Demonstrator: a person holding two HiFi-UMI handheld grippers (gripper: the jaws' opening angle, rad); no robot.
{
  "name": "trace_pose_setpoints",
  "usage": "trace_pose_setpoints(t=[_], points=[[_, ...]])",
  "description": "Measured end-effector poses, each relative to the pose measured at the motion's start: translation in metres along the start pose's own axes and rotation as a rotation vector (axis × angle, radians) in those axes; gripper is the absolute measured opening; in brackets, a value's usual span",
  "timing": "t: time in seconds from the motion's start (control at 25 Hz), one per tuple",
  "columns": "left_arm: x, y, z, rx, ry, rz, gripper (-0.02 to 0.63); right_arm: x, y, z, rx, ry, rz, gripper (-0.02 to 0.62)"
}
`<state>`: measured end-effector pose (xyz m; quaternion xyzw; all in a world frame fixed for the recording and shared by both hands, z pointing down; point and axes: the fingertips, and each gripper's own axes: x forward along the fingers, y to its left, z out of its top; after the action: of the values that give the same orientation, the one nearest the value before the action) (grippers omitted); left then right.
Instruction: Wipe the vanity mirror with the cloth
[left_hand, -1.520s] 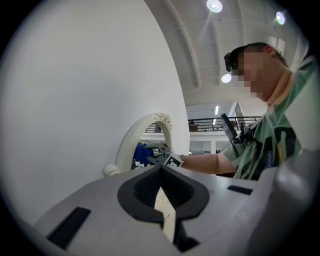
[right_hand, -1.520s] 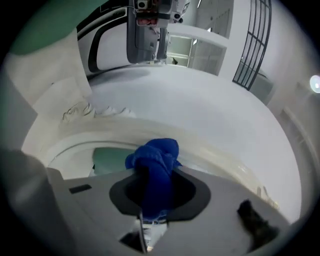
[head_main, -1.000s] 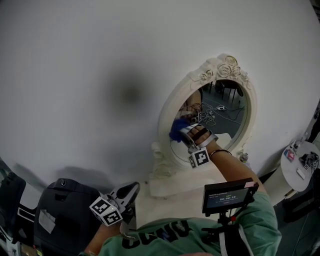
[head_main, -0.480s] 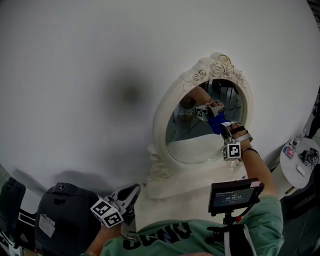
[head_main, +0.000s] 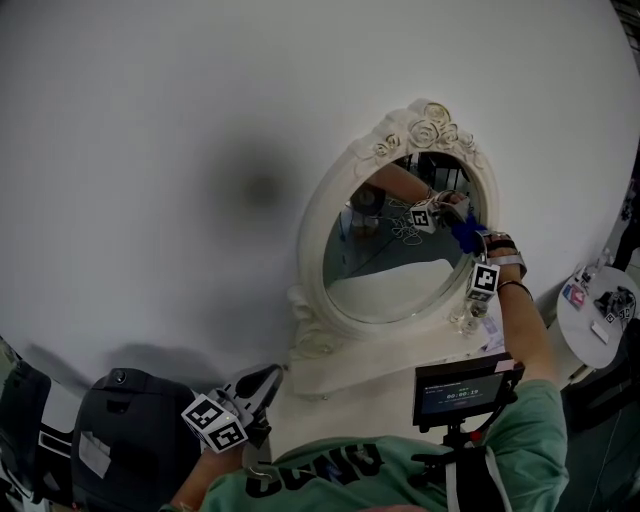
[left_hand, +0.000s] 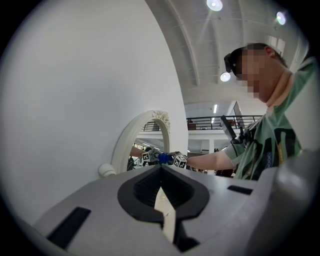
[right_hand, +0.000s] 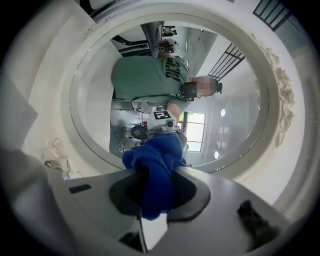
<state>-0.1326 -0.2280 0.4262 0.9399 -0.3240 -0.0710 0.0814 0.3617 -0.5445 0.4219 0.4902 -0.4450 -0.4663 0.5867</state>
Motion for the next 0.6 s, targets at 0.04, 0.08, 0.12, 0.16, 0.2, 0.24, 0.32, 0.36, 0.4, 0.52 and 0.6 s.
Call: trace_pose_setpoints(t=[0.04, 0.08, 0.12, 0.16, 0.2, 0.24, 0.32, 0.36, 0.4, 0.52, 0.6], points=[[0.001, -0.001, 0.000, -0.001, 0.001, -0.004, 0.006, 0.000, 0.000, 0.000, 0.009, 0.014, 0.006, 0.074], [0.002, -0.002, 0.000, 0.000, 0.002, -0.007, 0.006, 0.001, 0.002, -0.001, 0.021, 0.035, 0.018, 0.074], [0.001, -0.003, 0.000, 0.001, 0.002, -0.010, 0.006, 0.001, 0.003, -0.002, 0.035, 0.053, 0.031, 0.074], [0.001, -0.004, 0.000, 0.002, 0.002, -0.011, 0.006, -0.001, 0.004, 0.002, 0.049, 0.059, 0.043, 0.074], [-0.001, -0.004, 0.001, 0.002, 0.002, -0.010, 0.006, -0.006, 0.003, 0.010, 0.063, 0.045, 0.048, 0.074], [-0.002, -0.003, 0.001, 0.000, 0.001, -0.006, 0.006, -0.012, 0.002, 0.024, 0.071, 0.010, 0.045, 0.074], [-0.004, -0.001, 0.001, -0.003, -0.001, 0.003, 0.006, -0.029, -0.003, 0.071, 0.067, -0.109, 0.024, 0.074], [-0.005, 0.000, 0.001, -0.004, -0.003, 0.006, 0.006, -0.040, -0.006, 0.102, 0.057, -0.185, 0.009, 0.074], [-0.006, 0.000, 0.002, -0.004, -0.005, 0.006, 0.006, -0.052, -0.009, 0.135, 0.042, -0.267, -0.006, 0.074], [-0.007, -0.001, 0.002, -0.002, -0.010, 0.006, 0.006, -0.094, -0.012, 0.232, -0.017, -0.502, -0.042, 0.074], [-0.008, 0.000, 0.004, -0.002, -0.012, 0.011, 0.006, -0.120, -0.010, 0.285, -0.054, -0.626, -0.062, 0.074]])
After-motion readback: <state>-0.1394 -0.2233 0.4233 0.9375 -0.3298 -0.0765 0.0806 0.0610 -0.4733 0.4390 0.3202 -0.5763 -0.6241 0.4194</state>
